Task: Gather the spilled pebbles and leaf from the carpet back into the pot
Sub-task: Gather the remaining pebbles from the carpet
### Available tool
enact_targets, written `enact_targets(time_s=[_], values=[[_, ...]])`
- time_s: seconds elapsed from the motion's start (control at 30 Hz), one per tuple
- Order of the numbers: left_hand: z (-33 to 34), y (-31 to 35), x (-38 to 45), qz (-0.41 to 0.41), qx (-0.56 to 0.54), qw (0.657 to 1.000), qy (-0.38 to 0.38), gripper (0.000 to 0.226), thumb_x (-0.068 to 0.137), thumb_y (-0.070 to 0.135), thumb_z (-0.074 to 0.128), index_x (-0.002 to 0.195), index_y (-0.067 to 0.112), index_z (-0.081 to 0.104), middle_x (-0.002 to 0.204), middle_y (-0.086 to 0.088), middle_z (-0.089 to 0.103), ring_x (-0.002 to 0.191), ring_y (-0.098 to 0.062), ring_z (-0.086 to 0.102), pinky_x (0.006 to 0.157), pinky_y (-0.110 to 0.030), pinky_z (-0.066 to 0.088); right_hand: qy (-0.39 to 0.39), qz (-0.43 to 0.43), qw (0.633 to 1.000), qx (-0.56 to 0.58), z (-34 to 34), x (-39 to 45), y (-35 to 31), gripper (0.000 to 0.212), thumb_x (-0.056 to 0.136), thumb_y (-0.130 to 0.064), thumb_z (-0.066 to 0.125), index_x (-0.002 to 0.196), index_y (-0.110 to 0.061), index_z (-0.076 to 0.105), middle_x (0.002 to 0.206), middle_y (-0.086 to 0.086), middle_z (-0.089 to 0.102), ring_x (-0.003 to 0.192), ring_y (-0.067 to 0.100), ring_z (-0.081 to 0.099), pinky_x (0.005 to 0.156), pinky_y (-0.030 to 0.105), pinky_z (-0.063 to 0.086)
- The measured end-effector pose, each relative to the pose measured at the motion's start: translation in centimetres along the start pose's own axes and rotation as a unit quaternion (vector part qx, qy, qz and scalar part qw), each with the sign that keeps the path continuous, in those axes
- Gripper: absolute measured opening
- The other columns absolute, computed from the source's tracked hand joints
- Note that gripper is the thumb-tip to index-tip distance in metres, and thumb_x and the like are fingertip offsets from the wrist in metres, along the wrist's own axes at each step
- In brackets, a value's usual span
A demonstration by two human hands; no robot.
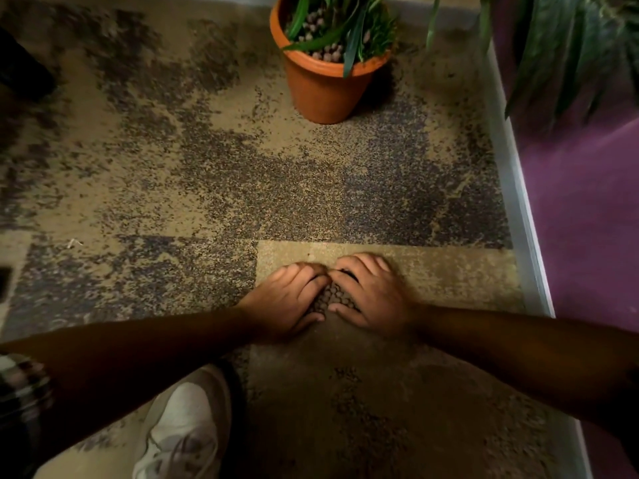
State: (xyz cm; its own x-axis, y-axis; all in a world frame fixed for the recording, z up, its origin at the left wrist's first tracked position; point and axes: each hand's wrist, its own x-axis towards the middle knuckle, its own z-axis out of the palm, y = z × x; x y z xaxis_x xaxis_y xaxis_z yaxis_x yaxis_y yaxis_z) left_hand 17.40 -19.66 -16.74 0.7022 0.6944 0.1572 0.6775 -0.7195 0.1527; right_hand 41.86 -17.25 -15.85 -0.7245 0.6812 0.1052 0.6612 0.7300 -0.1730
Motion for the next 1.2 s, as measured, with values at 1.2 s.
enact_targets(time_s=[1.2], values=[[-2.4,0.5,7.3,-0.18,-0.035,0.979,-0.09,0.029,0.106,0.035,0.027,0.113,0.013,0.045,0.09,-0.006,0.064,0.061,-0.025,0.056,0.056,-0.034,0.04,-0.001,0.018,0.996,0.088,-2.6,5.8,4.6,0.037,0.103,-0.033,0.037,0.089,-0.006,0.058,0.076,0.01,0.062,0.06,0.023,0.05,0.056,0.031,0.036]])
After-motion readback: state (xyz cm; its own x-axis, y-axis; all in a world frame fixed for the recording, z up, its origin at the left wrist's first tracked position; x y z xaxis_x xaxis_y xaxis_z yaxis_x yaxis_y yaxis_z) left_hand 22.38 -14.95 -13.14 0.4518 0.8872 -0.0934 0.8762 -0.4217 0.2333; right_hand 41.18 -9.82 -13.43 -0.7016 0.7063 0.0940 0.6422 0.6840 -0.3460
